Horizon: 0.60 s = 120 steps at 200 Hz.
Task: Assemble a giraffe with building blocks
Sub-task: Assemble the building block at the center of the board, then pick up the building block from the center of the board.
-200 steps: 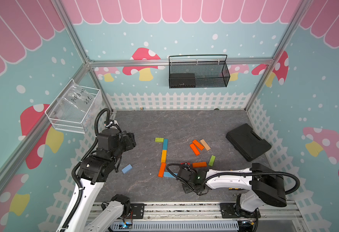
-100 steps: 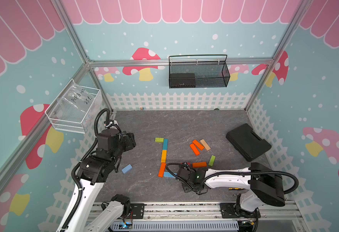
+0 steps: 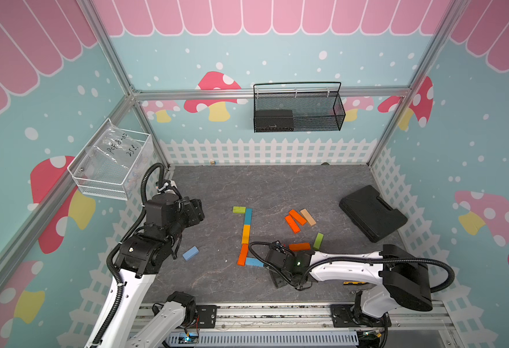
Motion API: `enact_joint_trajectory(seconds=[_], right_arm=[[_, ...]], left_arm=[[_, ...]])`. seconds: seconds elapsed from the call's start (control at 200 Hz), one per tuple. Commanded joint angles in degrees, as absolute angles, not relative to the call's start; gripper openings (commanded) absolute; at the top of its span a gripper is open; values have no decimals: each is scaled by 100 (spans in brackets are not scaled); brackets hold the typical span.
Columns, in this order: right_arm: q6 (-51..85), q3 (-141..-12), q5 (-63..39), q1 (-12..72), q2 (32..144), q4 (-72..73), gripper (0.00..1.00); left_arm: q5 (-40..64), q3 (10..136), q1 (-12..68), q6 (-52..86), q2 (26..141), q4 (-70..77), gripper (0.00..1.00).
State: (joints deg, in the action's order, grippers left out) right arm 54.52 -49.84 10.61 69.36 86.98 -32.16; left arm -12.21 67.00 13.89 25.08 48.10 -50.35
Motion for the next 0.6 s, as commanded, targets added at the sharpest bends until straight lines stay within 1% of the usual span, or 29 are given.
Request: enact_joint_trajectory(seconds=[0.0,0.185,0.355,0.495,0.595], right_arm=[[5421,-5274,1336,6925,8265,-3576,73],[5253,-5695,1872,6885,7649,-3823,74],[4917,-6140,2237,6551,7442,-3776,73],[4677,-6047,2273,6155,7284,-3265,72],[4593,-5924,2257,5903,7182,-2947,72]], left_arm=[[-1327,6841,1358,2474,4805,-5122,77],[-1345,6976,1343,2501,4936,-5181,78],[-1220,7189,1316,2754,5418,-5560,77],[-676,7049,1043,3078,5693,-5748,77],[-230,6906,683,3265,5953,-6003,79]])
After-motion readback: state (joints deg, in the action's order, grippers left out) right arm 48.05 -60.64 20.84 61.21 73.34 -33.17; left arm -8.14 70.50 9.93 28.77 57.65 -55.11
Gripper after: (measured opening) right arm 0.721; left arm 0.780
